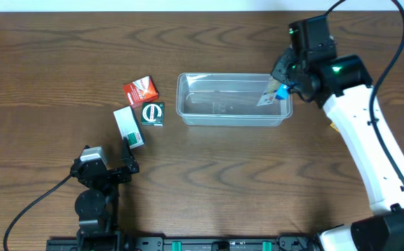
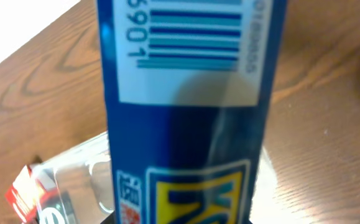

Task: Pack container
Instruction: 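Carry the blue box left over the clear container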

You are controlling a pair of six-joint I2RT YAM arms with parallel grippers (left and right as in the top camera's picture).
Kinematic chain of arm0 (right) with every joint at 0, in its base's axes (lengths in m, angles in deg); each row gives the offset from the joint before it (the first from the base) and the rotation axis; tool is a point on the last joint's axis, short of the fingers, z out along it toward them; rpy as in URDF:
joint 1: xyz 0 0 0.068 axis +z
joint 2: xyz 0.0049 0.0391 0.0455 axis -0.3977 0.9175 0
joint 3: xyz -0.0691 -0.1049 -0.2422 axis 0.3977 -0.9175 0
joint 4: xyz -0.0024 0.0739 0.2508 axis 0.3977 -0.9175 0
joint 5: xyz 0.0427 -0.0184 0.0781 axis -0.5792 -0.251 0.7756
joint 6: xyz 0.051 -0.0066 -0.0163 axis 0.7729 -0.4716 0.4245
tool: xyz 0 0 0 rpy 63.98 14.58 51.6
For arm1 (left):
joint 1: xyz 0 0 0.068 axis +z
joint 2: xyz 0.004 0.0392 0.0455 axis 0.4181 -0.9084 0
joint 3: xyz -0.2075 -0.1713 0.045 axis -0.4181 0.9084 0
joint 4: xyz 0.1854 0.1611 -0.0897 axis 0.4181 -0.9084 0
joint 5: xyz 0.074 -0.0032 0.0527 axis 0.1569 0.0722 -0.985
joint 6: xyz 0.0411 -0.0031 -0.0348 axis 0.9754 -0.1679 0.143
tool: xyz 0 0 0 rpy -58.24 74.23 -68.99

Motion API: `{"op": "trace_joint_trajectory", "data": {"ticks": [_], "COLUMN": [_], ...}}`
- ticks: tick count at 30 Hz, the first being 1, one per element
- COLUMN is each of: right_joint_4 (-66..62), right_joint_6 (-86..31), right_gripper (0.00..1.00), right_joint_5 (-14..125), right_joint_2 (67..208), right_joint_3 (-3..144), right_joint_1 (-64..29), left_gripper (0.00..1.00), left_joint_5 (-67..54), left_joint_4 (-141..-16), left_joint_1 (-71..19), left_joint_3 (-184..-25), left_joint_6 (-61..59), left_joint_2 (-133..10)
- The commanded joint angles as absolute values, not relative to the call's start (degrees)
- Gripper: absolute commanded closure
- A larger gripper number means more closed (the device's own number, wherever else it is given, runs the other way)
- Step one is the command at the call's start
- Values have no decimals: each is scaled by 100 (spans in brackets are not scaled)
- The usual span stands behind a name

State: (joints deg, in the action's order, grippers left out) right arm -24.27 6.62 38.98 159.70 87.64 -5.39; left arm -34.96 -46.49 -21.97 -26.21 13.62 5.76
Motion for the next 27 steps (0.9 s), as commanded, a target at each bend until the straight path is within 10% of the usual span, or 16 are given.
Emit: {"op": "trace_joint_trajectory", "data": {"ticks": [1,27], "right_joint_4": [-2366,-2202], "right_joint_6": [1857,3842], "right_gripper": [83,85], "right_joint_5": [3437,3144], "right_joint_2": [16167,17140], "right_joint_3": [8856,8856], "right_joint_1": [-259,340], "left_gripper": [2,2], "left_joint_5": [-3667,-3667], "left_joint_4": [-4850,-4850], "left_joint_1": [-2177,-2177], "left_joint_3": [-2501,-2501], "left_joint_6": [1438,1438], "left_joint_2": [582,582]}}
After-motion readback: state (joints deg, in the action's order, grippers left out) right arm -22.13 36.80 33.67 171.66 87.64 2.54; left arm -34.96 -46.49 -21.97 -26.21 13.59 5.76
